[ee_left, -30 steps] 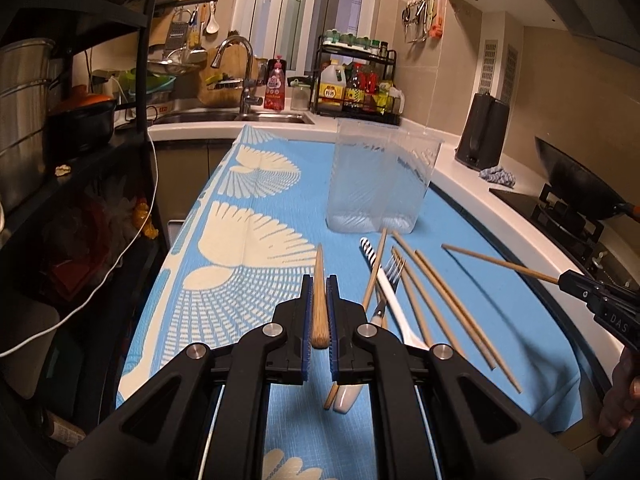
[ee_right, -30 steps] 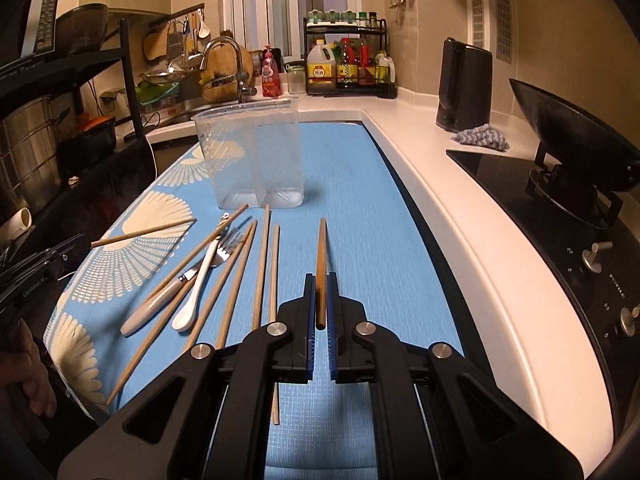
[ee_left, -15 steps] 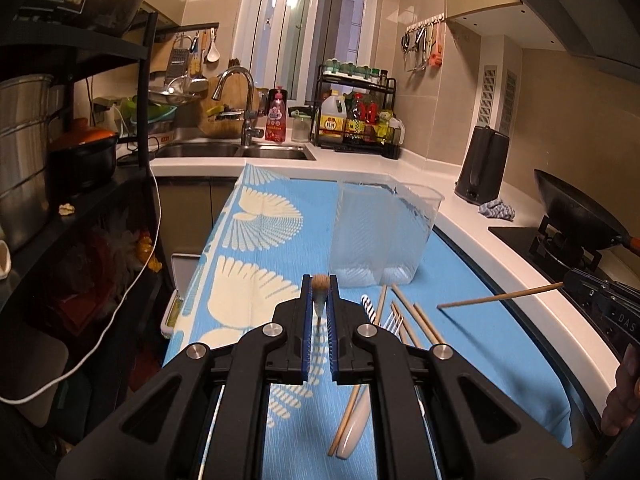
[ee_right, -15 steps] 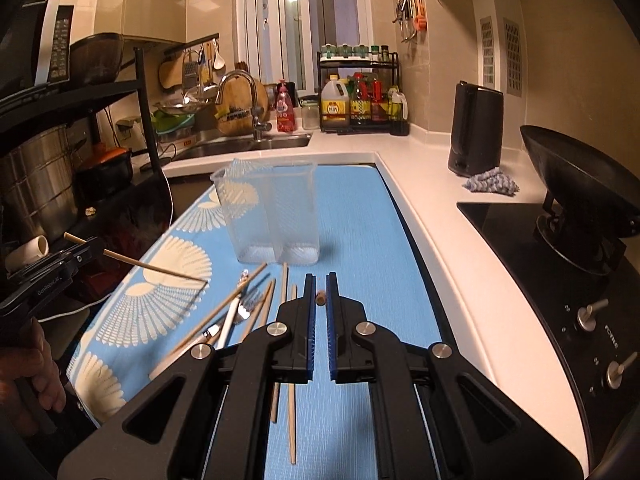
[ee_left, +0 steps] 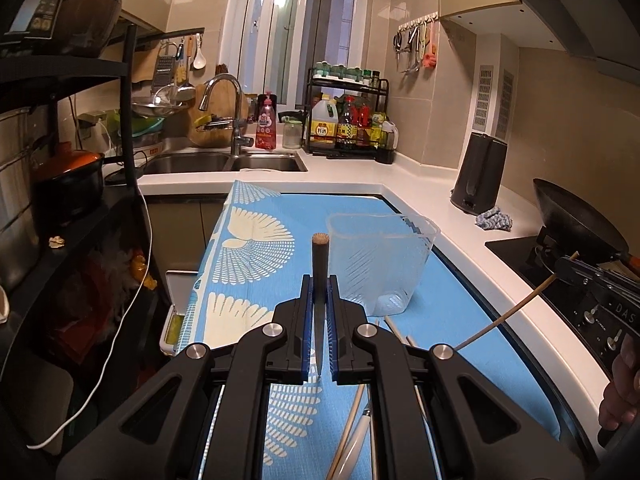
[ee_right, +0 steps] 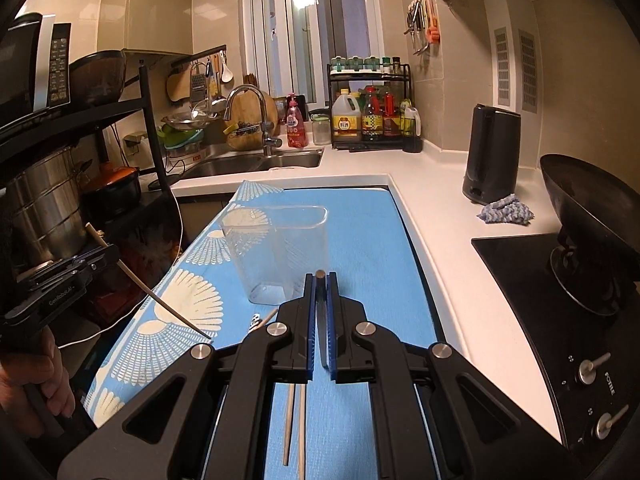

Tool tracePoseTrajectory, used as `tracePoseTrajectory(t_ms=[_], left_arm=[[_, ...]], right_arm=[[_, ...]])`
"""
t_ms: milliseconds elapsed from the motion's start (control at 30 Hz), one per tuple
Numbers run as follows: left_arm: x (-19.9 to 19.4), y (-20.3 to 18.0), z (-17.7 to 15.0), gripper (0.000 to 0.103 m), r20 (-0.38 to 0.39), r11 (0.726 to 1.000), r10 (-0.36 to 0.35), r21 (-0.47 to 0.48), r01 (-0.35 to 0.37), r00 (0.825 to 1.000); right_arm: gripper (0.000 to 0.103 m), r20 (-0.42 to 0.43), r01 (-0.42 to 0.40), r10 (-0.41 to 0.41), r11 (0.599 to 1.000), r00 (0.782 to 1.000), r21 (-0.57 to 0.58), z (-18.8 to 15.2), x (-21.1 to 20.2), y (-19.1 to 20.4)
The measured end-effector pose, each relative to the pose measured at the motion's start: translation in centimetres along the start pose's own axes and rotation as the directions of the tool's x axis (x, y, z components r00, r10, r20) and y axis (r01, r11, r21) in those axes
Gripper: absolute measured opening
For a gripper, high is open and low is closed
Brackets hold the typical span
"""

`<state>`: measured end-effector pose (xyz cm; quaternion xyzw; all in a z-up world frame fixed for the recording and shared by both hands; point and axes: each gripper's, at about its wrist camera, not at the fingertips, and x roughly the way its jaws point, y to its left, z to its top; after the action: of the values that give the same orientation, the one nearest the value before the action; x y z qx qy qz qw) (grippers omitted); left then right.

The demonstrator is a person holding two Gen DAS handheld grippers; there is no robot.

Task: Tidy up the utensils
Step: 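Lift the held chopsticks with both tools and carry them over the clear container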

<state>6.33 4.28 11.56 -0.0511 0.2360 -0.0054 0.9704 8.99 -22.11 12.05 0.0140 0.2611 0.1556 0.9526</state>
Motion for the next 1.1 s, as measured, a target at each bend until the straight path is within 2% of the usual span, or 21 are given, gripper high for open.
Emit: tracePoseTrajectory(t_ms=[433,800,1100], left_arm=[[2.6,0.2,4.4,0.007,-0.119,1.000,-0.016,-0.014,0.015,0.993],[2.2,-0.1,7.9,0.007,-0.123,0.999,-0.045,0.001,0.046,0.991],[2.2,0.0,12.7,0.007,-0.117,0.996,-0.092,0.007,0.094,0.989]], right_arm=[[0.005,-0.052,-0.016,0.015,1.000,0.999,-0.017,4.7,1.9,1.7],[0.005,-0.037,-0.026,0.023,0.998,0.999,-0.066,9.5,0.6,2.6],[0.005,-0.014,-0.060,0.059,0.995,0.998,-0.074,15.0,-0.5,2.8]])
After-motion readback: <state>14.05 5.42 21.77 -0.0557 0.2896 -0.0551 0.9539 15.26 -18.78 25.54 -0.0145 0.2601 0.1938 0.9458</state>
